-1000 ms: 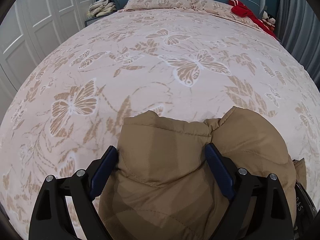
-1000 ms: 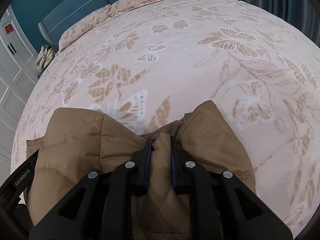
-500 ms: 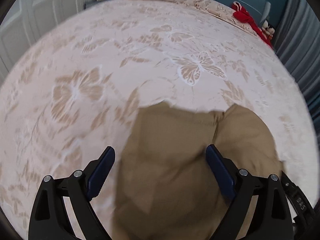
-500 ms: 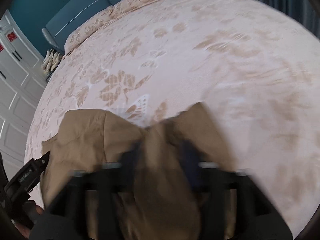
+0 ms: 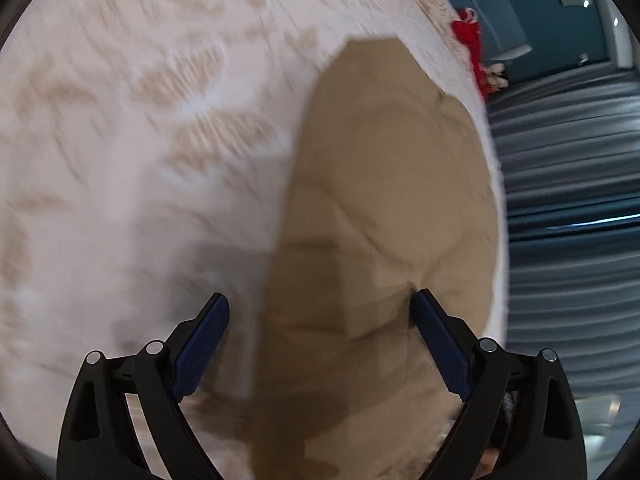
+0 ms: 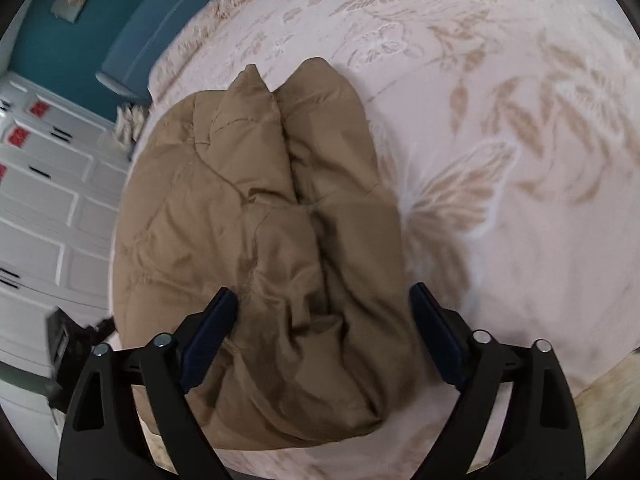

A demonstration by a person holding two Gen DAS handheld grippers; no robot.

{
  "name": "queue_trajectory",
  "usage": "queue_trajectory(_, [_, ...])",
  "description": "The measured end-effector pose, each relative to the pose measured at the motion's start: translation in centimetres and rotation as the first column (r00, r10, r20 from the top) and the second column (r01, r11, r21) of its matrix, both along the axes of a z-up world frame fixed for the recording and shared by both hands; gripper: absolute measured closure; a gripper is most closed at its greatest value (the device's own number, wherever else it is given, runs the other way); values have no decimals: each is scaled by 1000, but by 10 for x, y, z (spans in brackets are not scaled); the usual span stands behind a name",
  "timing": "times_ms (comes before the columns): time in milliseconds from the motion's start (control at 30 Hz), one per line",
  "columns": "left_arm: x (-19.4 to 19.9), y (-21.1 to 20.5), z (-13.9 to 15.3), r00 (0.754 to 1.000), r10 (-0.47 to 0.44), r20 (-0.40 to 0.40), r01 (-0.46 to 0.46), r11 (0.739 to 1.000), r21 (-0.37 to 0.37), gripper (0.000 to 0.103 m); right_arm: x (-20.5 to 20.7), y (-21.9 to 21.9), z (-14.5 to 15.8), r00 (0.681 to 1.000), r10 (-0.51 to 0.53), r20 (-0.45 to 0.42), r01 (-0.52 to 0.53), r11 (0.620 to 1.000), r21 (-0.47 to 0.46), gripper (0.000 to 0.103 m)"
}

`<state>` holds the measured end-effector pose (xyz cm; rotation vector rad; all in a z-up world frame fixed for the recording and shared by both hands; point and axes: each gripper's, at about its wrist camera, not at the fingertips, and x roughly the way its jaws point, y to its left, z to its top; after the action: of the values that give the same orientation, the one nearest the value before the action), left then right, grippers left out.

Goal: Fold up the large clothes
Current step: 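Lift the jacket with both tools and roll it over onto itself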

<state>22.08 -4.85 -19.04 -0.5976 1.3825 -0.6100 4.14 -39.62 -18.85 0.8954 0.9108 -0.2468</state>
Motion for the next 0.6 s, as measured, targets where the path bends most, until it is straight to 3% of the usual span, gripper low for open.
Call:
queue_trajectory(67, [-4, -7, -12, 999, -7, -45, 3, 997, -77, 5, 4, 6, -3, 1000, 10, 24, -11, 1000, 22, 14])
queue_trajectory(133, [-6, -15, -15, 999, -5, -38, 1, 995, -100, 5, 9, 12, -7, 998, 18, 63, -22, 998, 60, 14])
queue_trajectory(233, [-9, -29, -9, 1000, -25, -3, 25, 997, -72, 5, 14, 13, -10, 995, 7, 95, -15, 996, 85, 18])
queue_trajectory(267, [-10, -33, -5, 1000, -29, 11, 30, 998, -55, 5, 17, 14, -11, 994, 5, 106, -16, 995, 99, 24])
queue_trajectory(333, [-13, -43, 6, 996, -61, 66, 62, 998, -13, 6, 22, 12, -13, 990, 7, 139, -29, 986, 164, 47])
queue_trajectory(400, [-15, -50, 19, 988, -90, 127, 86, 996, 34, 12, 27, 10, -15, 987, -9, 159, -26, 977, 212, 63])
queue_trajectory(500, [-15, -57, 41, 959, -137, 247, 111, 987, 119, 23, 38, 19, 2, 986, 41, 163, -59, 993, 104, 76])
queue_trajectory(600, [-2, -61, 56, 929, -164, 331, 110, 978, 177, 26, 57, 36, 19, 983, 110, 144, -108, 994, -19, 81])
